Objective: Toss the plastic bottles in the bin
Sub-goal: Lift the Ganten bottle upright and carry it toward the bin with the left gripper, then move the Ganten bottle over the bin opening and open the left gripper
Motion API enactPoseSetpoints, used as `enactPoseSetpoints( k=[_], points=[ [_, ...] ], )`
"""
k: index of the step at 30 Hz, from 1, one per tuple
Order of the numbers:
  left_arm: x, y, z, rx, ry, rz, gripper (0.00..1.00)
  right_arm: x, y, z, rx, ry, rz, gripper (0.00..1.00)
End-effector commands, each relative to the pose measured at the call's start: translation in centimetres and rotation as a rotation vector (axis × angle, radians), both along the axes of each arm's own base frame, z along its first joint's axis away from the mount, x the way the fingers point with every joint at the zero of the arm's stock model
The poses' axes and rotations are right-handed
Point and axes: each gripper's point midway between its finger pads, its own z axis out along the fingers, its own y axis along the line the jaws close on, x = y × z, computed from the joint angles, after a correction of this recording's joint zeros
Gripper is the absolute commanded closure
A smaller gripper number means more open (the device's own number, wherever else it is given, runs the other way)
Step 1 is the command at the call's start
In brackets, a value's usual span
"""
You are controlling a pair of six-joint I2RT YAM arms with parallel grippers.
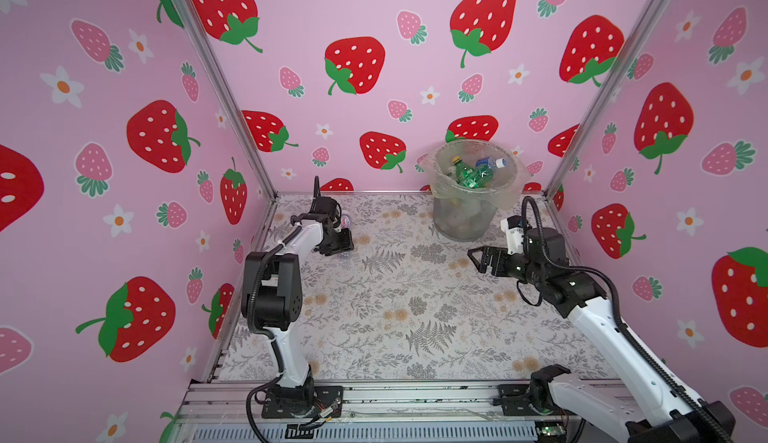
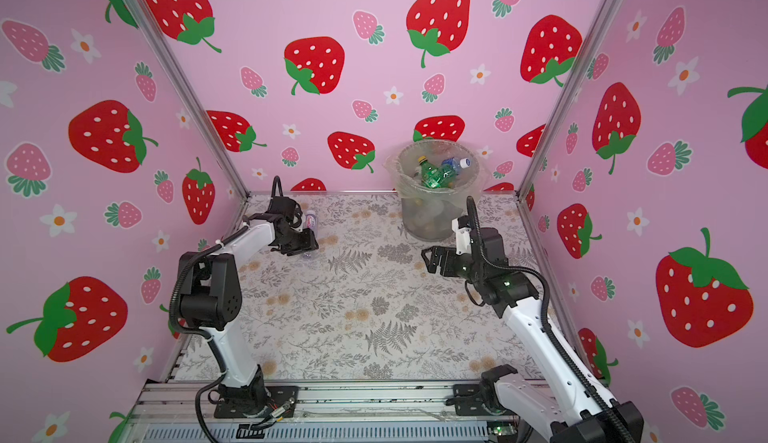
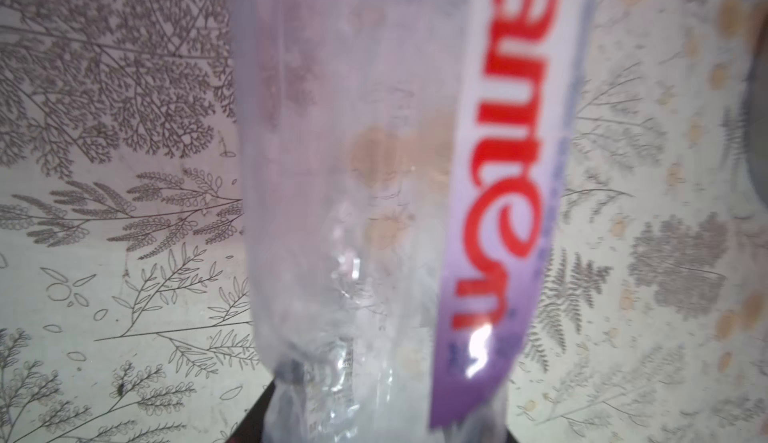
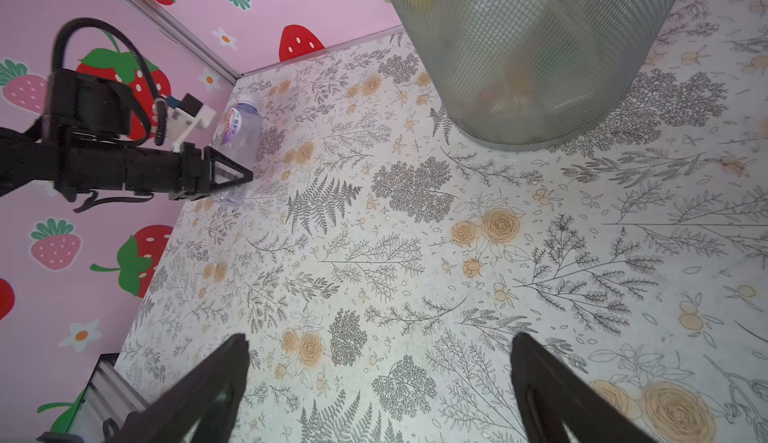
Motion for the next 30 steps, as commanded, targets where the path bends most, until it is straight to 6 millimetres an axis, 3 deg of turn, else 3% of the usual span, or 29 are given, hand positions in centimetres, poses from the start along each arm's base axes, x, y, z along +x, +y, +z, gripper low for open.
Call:
enactPoseSetpoints(
  k=[1,4,7,11,14,23,27,30],
  points=[
    [0.7,-2.6,4.0,-0.124,-0.076,-0.003,0.48,0.2,-1.0,-1.7,-0.035,0.035,-0.05,0.01],
    [1.1,-4.6,7.8,-0.182,-0.149,-0.024,0.48,0.2,-1.7,-2.8,-0.06,0.052,-0.081,0.01],
    [1.3,-8.1,12.3,-0.274,-0.25,-0.112,0.51,0.3,-2.4,-3.8,-0.087,0.063,-0.116,0.01],
    [0.5,-12.4,17.4,-0.338,-0.331,-0.216,0.51,0.3,-3.2,-4.7,-0.112,0.066,-0.152,0.01],
    [-0.5,-15.2,20.1,-0.382,-0.373,-0.274,0.51,0.5,-3.4,-4.9,-0.122,0.066,-0.165,0.01],
    [-1.6,-22.8,27.3,-0.514,-0.472,-0.4,0.51,1.0,-2.9,-5.4,-0.115,0.089,-0.16,0.01],
    [-1.1,-26.0,28.8,-0.586,-0.468,-0.435,0.51,1.2,-2.8,-5.3,-0.11,0.09,-0.164,0.01],
    [-0.9,-28.4,28.9,-0.62,-0.456,-0.462,0.51,1.4,-2.8,-5.0,-0.106,0.083,-0.169,0.01]
  ],
)
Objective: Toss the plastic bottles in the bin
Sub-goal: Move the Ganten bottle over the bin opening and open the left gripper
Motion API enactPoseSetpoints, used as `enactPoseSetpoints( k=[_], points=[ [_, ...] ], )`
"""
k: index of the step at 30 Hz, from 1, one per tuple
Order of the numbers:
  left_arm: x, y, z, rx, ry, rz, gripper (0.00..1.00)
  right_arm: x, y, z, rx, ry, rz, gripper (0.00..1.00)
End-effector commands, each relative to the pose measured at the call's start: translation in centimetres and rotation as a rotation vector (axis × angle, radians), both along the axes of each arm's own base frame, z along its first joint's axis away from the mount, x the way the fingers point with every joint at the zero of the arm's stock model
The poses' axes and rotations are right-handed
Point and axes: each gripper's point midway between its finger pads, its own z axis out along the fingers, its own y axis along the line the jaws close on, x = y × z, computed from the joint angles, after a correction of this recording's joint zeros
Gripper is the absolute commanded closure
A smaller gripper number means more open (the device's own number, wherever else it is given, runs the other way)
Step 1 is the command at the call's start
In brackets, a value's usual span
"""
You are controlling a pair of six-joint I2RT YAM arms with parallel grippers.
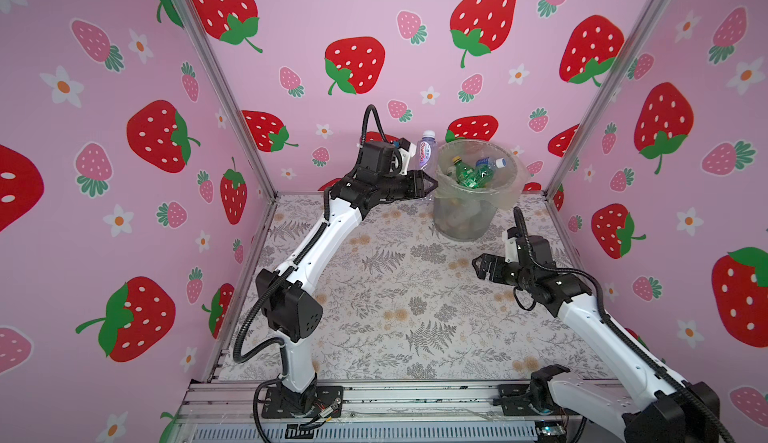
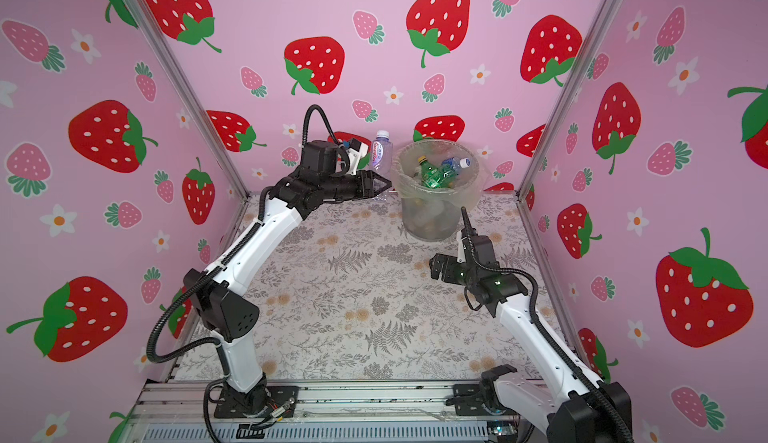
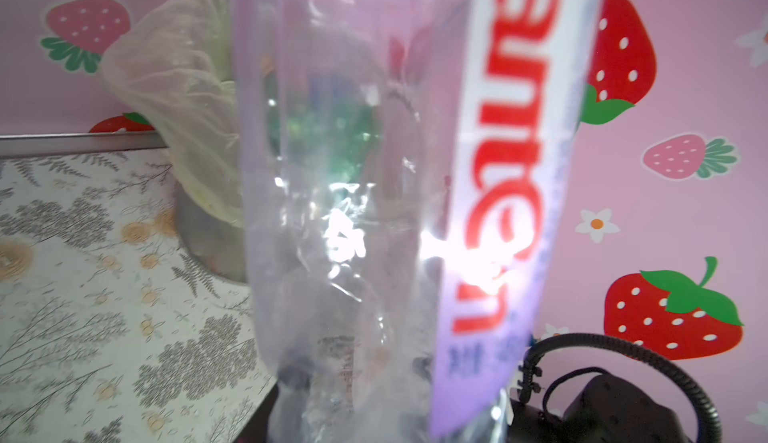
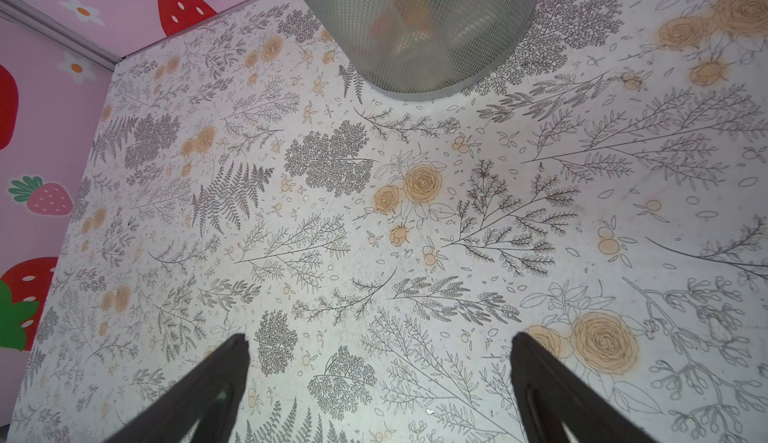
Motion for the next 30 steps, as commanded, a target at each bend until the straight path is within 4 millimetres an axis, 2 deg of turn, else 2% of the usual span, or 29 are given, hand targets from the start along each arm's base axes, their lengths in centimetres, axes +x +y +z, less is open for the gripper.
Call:
enactPoseSetpoints(
  k=[1,4,12,17,21,22,23,26,28,30],
  points=[
    [-0.3,-2.6,0.8,-0.052,0.025,-0.048,0.51,0.6,-0.2,0.8,0.005,-0.025,-0.021,0.01],
    [-0.4,-3.9,0.3,-0.057,0.034,-0.046,0.51,0.7,-0.3,1.1,0.002,-0.03,-0.028,0.01],
    [-0.8,-3.8,-2.7,-0.005,0.08,0.078,0.51,1.2,-0.4,0.8,-0.016,-0.029,-0.029,0.01],
    [-0.3,-4.0,-2.7,0.028,0.084,0.103,0.5,1.5,-0.3,0.4,-0.026,-0.021,-0.025,0.01],
    [1.3,-5.6,-1.7,0.014,0.08,0.081,0.51,1.7,-0.2,0.6,-0.024,-0.023,-0.024,0.01],
    [2.2,-6.1,-1.9,0.005,0.089,0.086,0.51,1.7,-0.2,0.7,-0.024,-0.025,-0.022,0.01],
    [2.9,-6.6,-1.0,-0.029,0.079,0.082,0.51,1.8,-0.2,0.9,-0.024,-0.027,-0.025,0.01],
    [5.8,-7.4,-0.4,-0.169,0.104,0.085,0.5,1.9,-0.4,1.1,-0.027,-0.03,-0.031,0.01],
    [7.9,-7.5,-1.3,-0.239,0.129,0.099,0.49,1.9,-0.4,1.3,-0.025,-0.029,-0.034,0.01],
    [8.9,-7.5,-1.9,-0.257,0.124,0.105,0.42,1.9,-0.3,1.6,-0.019,-0.027,-0.031,0.01]
  ],
)
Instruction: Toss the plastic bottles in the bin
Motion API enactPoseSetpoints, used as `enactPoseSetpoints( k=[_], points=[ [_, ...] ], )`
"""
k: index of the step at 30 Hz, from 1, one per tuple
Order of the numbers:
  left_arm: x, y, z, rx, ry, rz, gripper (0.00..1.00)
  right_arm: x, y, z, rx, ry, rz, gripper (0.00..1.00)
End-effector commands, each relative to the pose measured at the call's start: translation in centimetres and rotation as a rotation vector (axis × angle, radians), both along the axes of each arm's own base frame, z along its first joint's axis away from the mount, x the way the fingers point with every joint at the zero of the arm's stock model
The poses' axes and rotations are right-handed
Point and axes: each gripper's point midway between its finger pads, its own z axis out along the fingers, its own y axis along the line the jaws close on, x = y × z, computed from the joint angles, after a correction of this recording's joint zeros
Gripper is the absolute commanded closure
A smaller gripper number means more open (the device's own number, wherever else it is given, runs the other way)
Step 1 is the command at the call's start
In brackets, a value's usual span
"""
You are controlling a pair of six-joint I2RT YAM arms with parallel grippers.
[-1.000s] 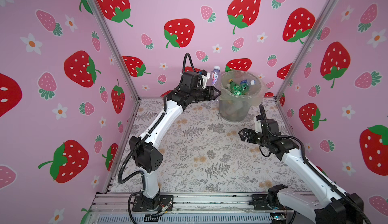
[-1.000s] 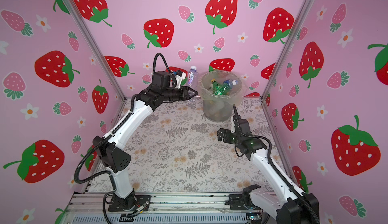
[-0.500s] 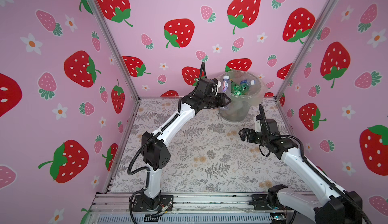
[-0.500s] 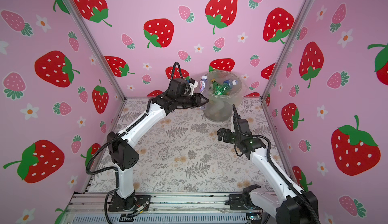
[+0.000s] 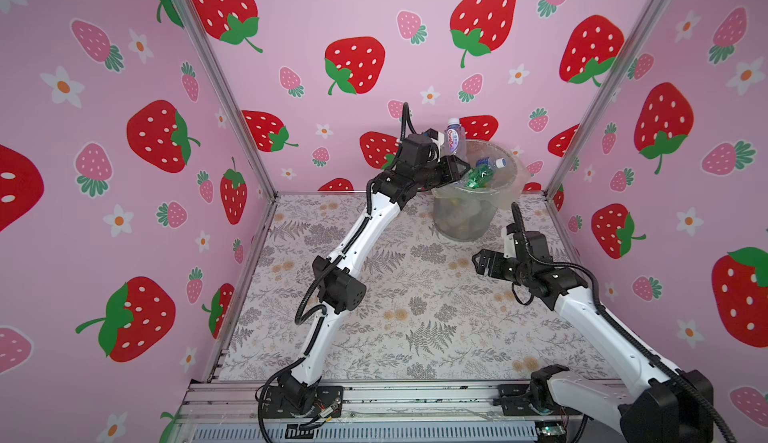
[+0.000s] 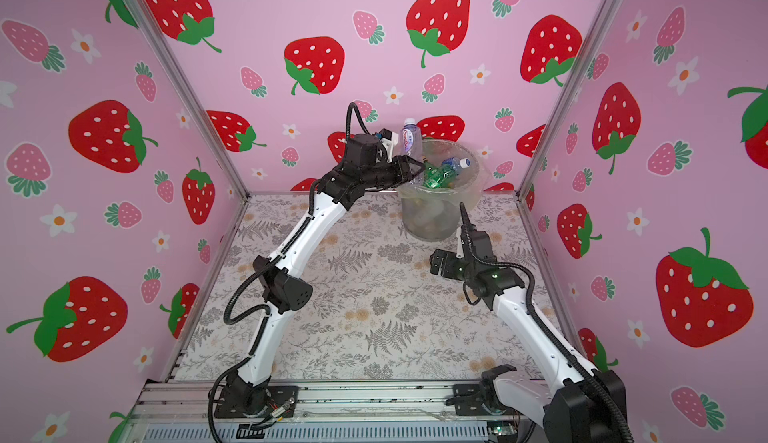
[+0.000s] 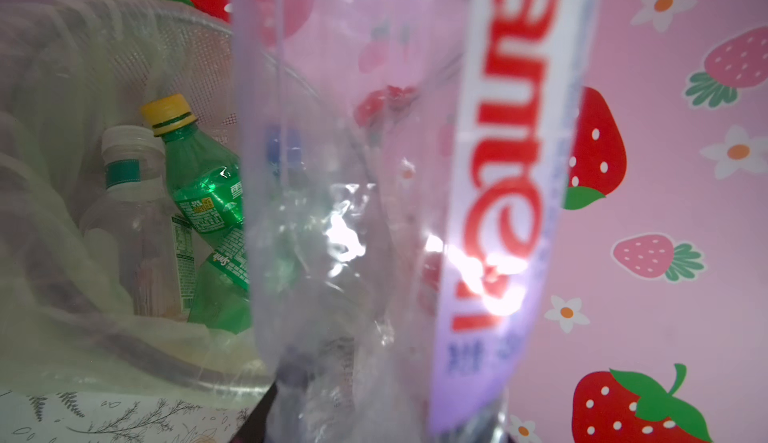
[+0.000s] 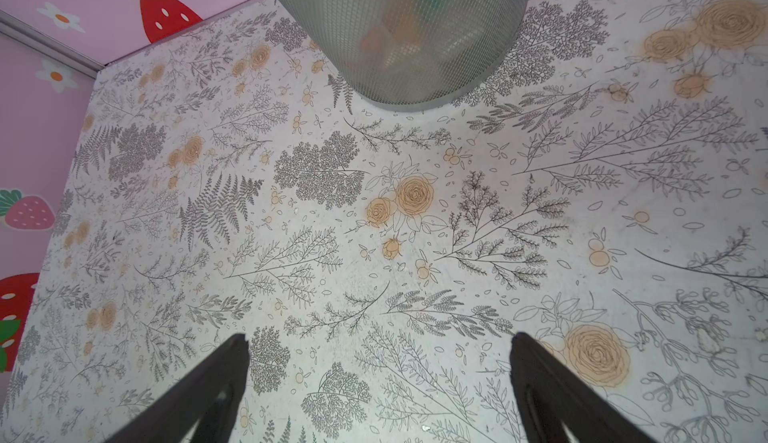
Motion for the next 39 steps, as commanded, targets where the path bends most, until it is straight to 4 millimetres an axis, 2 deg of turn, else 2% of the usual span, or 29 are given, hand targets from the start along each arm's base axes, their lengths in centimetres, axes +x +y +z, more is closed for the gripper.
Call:
enactPoseSetpoints(
  k=[1,2,6,11,18,20,23,27,32,39],
  points=[
    [2.1,0.0,-0.6,-0.095,0.039,0.007,0.09,0.4,-0.2,1.6,0.003,-0.027,-0.008,0.01],
    [2.1,-0.1,-0.2,-0.112,0.027,-0.007,0.01,0.4,-0.2,1.8,0.005,-0.028,-0.006,0.01],
    [1.8,0.1,2.4,-0.141,-0.053,-0.015,0.01,0.1,-0.7,2.4,-0.004,-0.037,-0.021,0.01],
    [0.7,1.7,6.2,-0.153,-0.118,-0.006,0.01,0.2,-0.7,2.7,0.004,-0.044,-0.033,0.01],
    [-1.8,2.5,9.0,-0.141,-0.165,-0.043,0.01,0.3,-0.1,3.1,0.044,-0.043,-0.026,0.01],
    [-2.9,3.3,10.5,-0.122,-0.206,-0.034,0.01,0.5,0.1,3.2,0.05,-0.045,-0.022,0.01],
    [-4.2,4.7,11.5,-0.069,-0.244,-0.008,0.01,0.6,0.2,2.9,0.044,-0.033,-0.011,0.01],
    [-5.6,6.5,10.4,0.032,-0.24,0.021,0.01,0.9,0.3,2.9,0.029,-0.036,0.0,0.01],
    [-6.9,9.8,7.1,0.17,-0.219,0.09,0.01,1.8,-0.7,3.5,-0.014,-0.087,-0.046,0.01],
    [-8.6,17.7,1.6,0.352,-0.17,0.278,0.01,3.0,-3.1,3.9,-0.085,-0.172,-0.15,0.01]
  ],
)
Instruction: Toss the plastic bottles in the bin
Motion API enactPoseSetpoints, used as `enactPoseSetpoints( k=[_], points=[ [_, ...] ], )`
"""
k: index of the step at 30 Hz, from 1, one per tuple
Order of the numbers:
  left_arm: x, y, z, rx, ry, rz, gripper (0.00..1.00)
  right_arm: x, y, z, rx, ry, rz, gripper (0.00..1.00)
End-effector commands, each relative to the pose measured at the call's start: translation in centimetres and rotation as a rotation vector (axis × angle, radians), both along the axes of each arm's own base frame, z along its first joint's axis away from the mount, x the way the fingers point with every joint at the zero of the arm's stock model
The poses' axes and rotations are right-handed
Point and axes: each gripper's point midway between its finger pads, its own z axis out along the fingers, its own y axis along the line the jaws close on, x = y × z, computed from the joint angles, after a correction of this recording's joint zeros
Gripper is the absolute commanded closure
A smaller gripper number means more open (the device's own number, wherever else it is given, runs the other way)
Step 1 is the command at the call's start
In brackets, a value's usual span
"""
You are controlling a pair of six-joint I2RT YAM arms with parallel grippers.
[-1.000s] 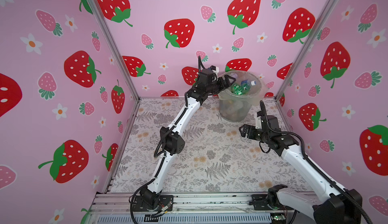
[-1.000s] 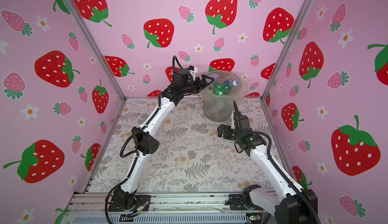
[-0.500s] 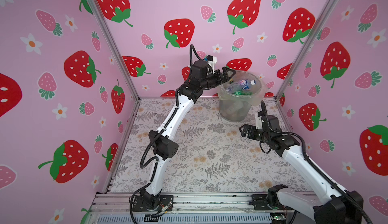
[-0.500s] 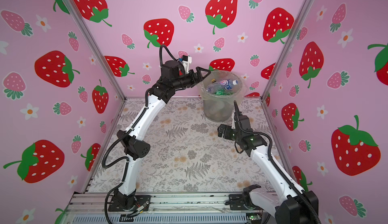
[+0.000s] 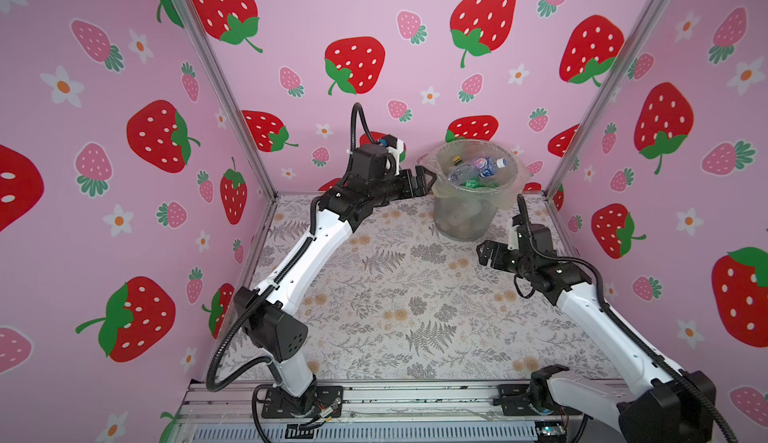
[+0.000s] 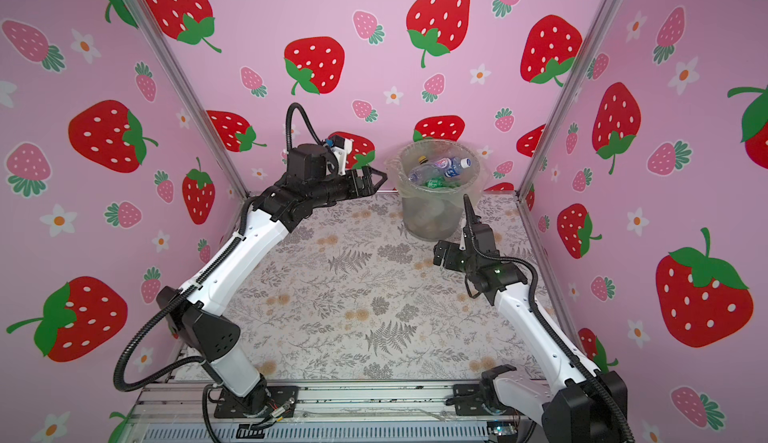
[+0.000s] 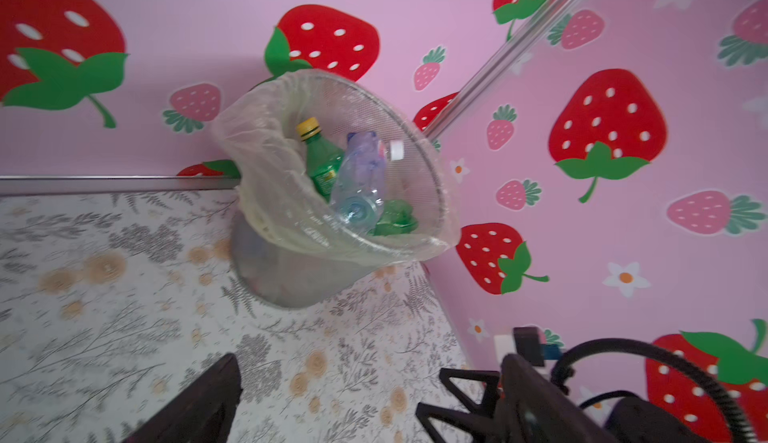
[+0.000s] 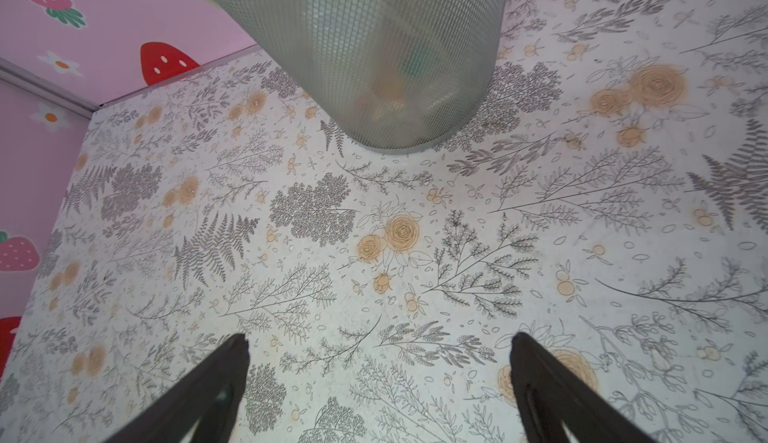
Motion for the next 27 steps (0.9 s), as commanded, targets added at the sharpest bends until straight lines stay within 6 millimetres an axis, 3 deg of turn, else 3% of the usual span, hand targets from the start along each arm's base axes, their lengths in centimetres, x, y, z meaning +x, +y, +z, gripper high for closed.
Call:
enactPoseSetpoints(
  k=[1,7,13,20,27],
  points=[
    [0.1,5.5,-1.4,0.1,-0.031,0.166,0.01,1.0,-1.8,1.5,-0.051,-0.101,-0.071,0.01],
    [-1.4,13.2,-7.4,0.272,0.004,0.373,0.01,1.6,-3.4,1.9,-0.085,-0.218,-0.138,0.01],
    [-2.4,19.3,-12.8,0.401,0.096,0.524,0.01,1.5,-4.9,2.0,-0.116,-0.312,-0.197,0.01],
    [-3.0,23.8,-17.4,0.533,0.163,0.596,0.01,1.8,-6.5,1.2,-0.146,-0.356,-0.288,0.01],
    [-3.4,27.7,-21.9,0.595,0.185,0.721,0.01,2.0,-6.7,-0.1,-0.147,-0.357,-0.311,0.01]
  ],
)
